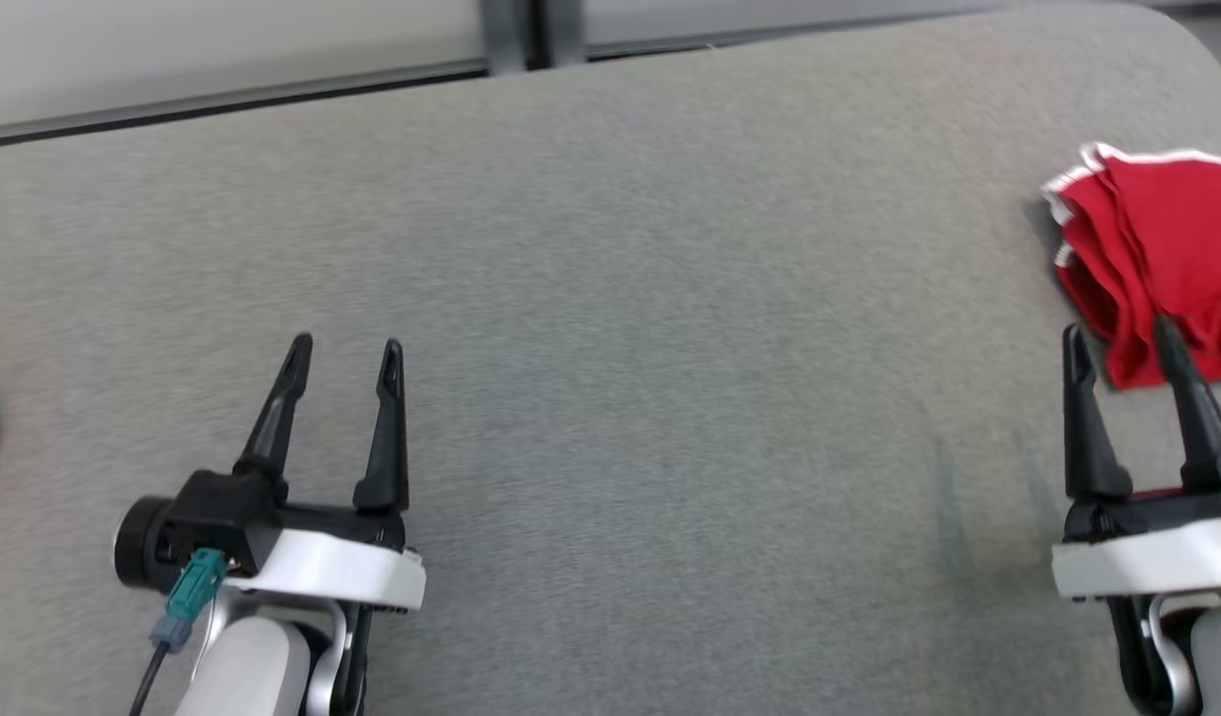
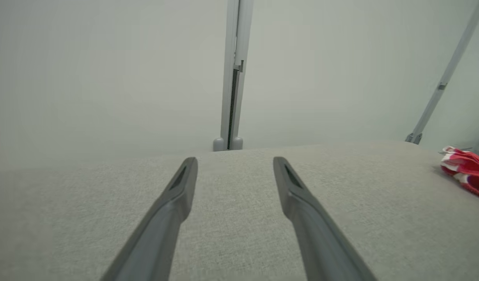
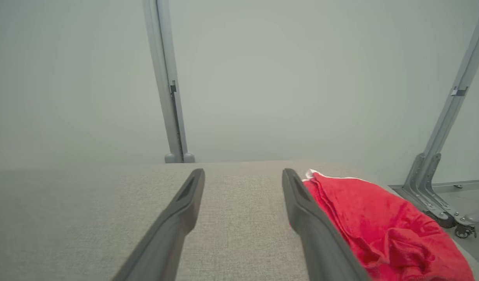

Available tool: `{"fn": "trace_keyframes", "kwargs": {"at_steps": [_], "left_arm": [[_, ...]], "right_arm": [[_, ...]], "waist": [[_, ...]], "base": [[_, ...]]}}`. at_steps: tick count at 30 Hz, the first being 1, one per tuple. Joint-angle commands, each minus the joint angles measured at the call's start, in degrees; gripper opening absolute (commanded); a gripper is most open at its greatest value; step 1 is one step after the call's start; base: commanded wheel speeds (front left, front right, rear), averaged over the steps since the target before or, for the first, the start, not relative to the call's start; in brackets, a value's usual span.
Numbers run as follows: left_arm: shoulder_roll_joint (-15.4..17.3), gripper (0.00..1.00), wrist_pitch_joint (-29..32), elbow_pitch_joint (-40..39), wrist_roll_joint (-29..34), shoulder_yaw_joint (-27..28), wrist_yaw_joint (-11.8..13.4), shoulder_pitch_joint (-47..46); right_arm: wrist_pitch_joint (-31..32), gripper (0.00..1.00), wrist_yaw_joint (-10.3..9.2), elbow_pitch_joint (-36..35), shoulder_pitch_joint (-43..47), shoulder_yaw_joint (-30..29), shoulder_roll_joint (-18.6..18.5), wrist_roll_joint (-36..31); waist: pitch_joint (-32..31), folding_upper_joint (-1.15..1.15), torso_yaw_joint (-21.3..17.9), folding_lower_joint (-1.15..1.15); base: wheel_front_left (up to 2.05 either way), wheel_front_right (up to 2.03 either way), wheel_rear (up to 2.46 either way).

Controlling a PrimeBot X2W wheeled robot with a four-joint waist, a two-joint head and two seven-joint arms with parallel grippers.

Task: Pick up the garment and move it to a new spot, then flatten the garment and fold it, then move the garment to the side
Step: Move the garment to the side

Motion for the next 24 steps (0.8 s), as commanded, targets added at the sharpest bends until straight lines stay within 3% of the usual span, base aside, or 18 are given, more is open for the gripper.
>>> {"fn": "trace_keyframes", "kwargs": {"at_steps": [1, 10, 24], "left_arm": [[-0.04, 1.00, -0.31, 0.49, -0.59, 0.43, 0.19, 1.24], [0.54, 1.00, -0.84, 2.14, -1.79, 3.02, 1.54, 6.73], [2.28, 1.00, -0.21, 2.57, -2.54, 3.95, 2.55, 13.76]], "right_arm": [[0.63, 1.00, -0.07, -0.98, 1.74, -0.33, 0.15, -0.63], [5.34, 1.00, -0.08, -5.94, 7.46, -0.96, 1.61, -2.50], [10.00, 1.00, -0.07, -9.05, 15.91, -1.76, 2.63, -3.13]], "waist": [[-3.80, 0.00, 4.54, 0.00], [-9.20, 0.00, 10.16, 0.00], [-16.79, 0.00, 11.08, 0.00]], "base": [[0.00, 0.00, 0.00], [0.00, 0.00, 0.00], [0.00, 0.00, 0.00]]}}
